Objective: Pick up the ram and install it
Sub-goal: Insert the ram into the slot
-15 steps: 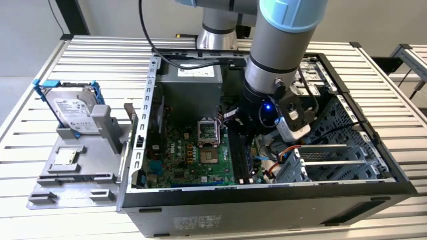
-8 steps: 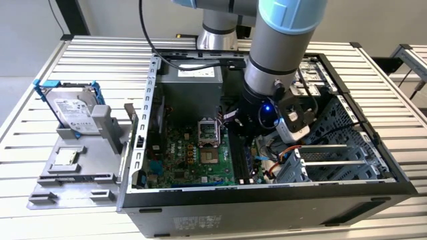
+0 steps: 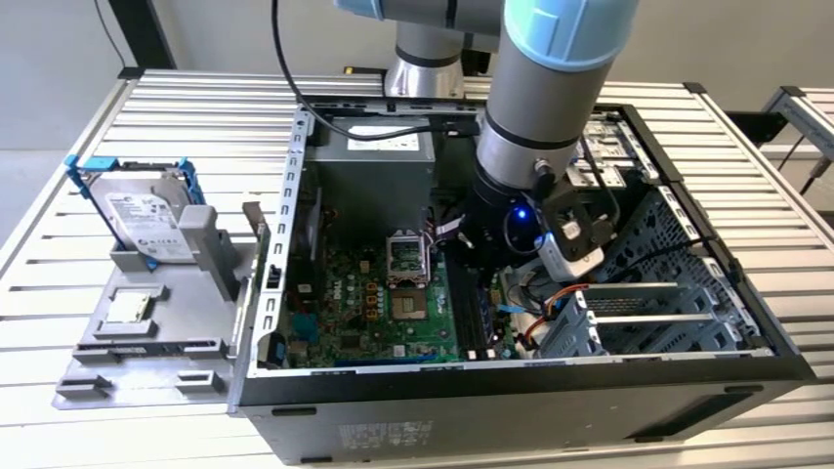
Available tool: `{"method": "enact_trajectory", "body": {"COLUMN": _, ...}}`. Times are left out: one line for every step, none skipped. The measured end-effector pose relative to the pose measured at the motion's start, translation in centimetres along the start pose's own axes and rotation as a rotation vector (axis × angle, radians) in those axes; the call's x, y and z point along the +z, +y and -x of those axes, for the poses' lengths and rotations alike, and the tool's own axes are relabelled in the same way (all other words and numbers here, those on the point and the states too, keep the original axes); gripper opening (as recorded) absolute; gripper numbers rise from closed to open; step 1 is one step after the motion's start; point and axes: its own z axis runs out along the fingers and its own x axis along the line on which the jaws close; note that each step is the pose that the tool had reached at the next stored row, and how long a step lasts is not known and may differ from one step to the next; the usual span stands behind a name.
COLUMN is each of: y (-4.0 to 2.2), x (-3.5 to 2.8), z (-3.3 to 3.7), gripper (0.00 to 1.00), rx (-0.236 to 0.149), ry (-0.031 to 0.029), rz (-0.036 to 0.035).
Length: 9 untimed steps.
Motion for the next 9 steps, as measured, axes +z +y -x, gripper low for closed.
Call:
{"method": "enact_trajectory", "body": {"y": 0.0, "x": 0.0, "z": 0.0, "gripper": 0.0, "rx": 0.0, "ry": 0.0, "rz": -0.0001}}
{"method": "enact_trajectory", "body": {"y": 0.0, "x": 0.01, "z": 0.0, "gripper": 0.0, "rx": 0.0, "ry": 0.0, "rz": 0.0001}}
{"method": "enact_trajectory", "body": {"y": 0.0, "x": 0.03, "z": 0.0, "gripper": 0.0, "rx": 0.0, "ry": 0.0, "rz": 0.0003}}
{"method": "enact_trajectory", "body": {"y": 0.01, "x": 0.1, "z": 0.0, "gripper": 0.0, "rx": 0.0, "ry": -0.0001, "rz": 0.0007}}
{"method": "enact_trajectory", "body": {"y": 0.01, "x": 0.3, "z": 0.0, "gripper": 0.0, "rx": 0.0, "ry": -0.0001, "rz": 0.0005}}
{"method": "enact_trajectory", "body": {"y": 0.01, "x": 0.46, "z": -0.01, "gripper": 0.0, "rx": 0.0, "ry": -0.0001, "rz": 0.0004}}
{"method": "enact_trajectory", "body": {"y": 0.01, "x": 0.65, "z": -0.01, "gripper": 0.0, "rx": 0.0, "ry": 0.0, "rz": 0.0004}}
{"method": "enact_trajectory", "body": {"y": 0.01, "x": 0.72, "z": -0.01, "gripper": 0.0, "rx": 0.0, "ry": 0.0002, "rz": 0.0002}}
{"method": "enact_trajectory", "body": {"y": 0.01, "x": 0.72, "z": -0.01, "gripper": 0.0, "rx": 0.0, "ry": 0.0013, "rz": 0.0001}}
